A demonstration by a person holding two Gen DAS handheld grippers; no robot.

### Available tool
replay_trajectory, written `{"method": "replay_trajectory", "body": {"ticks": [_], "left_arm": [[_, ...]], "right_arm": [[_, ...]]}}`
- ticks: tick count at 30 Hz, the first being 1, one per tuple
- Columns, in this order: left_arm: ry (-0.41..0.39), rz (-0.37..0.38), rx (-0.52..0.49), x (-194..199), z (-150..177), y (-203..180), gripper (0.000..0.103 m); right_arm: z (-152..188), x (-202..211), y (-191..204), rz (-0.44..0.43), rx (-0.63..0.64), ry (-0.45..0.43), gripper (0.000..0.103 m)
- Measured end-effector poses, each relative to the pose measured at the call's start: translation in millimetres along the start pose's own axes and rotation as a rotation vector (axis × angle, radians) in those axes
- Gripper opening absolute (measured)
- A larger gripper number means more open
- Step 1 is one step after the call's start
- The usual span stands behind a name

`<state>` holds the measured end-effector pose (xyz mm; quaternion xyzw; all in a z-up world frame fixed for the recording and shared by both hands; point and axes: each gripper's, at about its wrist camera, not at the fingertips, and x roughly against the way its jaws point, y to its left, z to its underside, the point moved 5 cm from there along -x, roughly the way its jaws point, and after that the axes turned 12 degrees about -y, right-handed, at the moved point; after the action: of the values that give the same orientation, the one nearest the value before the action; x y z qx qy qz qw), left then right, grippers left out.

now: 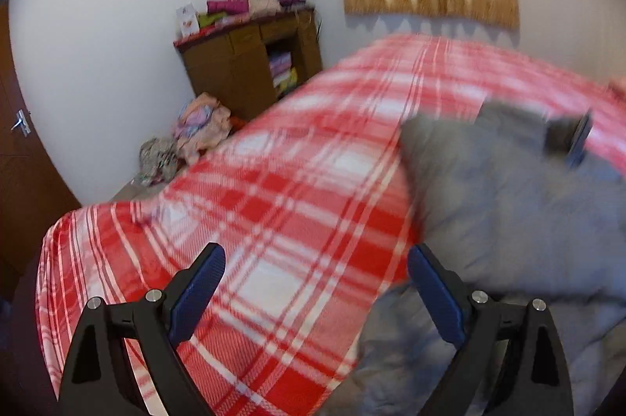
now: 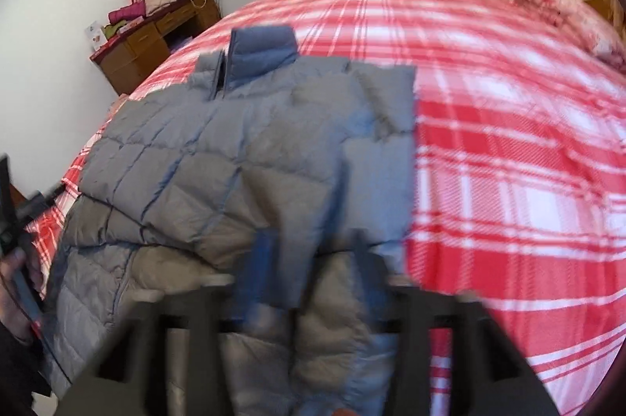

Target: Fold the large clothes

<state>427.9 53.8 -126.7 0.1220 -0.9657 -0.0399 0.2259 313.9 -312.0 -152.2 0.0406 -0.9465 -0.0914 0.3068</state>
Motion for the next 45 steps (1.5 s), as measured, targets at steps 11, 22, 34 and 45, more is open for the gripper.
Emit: {"method": "replay_trajectory", "body": {"ticks": [11,22,34,45], "left_arm": [[-0.018,0.184,-0.067,-22,-19,-119,0.095],[0.093,0.153,-0.139,-68,31,-140,0.095],[0.124,0.122,-0.182,-73,41,-148,0.098],[0.056,0.165,-0.108,-52,-30,-116,0.098]], "right_arm": [[-39,-23,41,0.01,0.019,-0.102,0.031],[11,-83,30,0.025,-0.023,-0.027,0.026],[16,-90,33,0.024,-0.024,-0.019,0.025],[-31,-46,48,0.096,0.047,-0.117,0.027]]}}
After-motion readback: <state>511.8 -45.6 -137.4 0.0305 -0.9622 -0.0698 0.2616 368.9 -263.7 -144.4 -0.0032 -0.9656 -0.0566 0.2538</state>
